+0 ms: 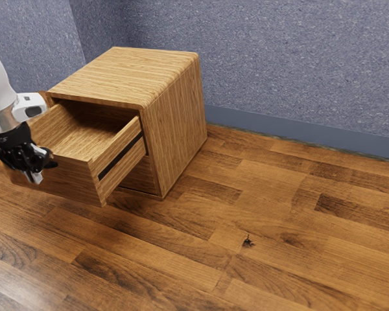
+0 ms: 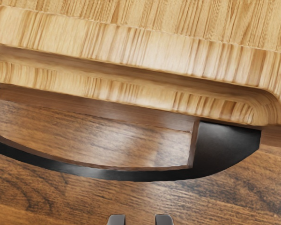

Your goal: Push the drawer handle with one arm to close the drawer

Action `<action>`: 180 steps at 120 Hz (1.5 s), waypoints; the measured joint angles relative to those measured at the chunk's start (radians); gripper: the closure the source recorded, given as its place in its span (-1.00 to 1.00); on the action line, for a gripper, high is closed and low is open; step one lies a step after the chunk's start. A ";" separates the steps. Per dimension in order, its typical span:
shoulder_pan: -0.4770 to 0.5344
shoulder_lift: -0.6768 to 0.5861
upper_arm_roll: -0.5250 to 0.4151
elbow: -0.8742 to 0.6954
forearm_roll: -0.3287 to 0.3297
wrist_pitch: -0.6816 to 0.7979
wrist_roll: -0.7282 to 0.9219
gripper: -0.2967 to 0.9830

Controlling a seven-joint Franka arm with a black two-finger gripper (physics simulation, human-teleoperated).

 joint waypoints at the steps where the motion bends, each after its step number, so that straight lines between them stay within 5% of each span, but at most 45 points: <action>1: -0.001 0.001 0.001 0.001 0.001 0.001 0.001 0.57; 180: -0.031 0.453 0.010 0.396 -0.010 0.180 0.055 0.69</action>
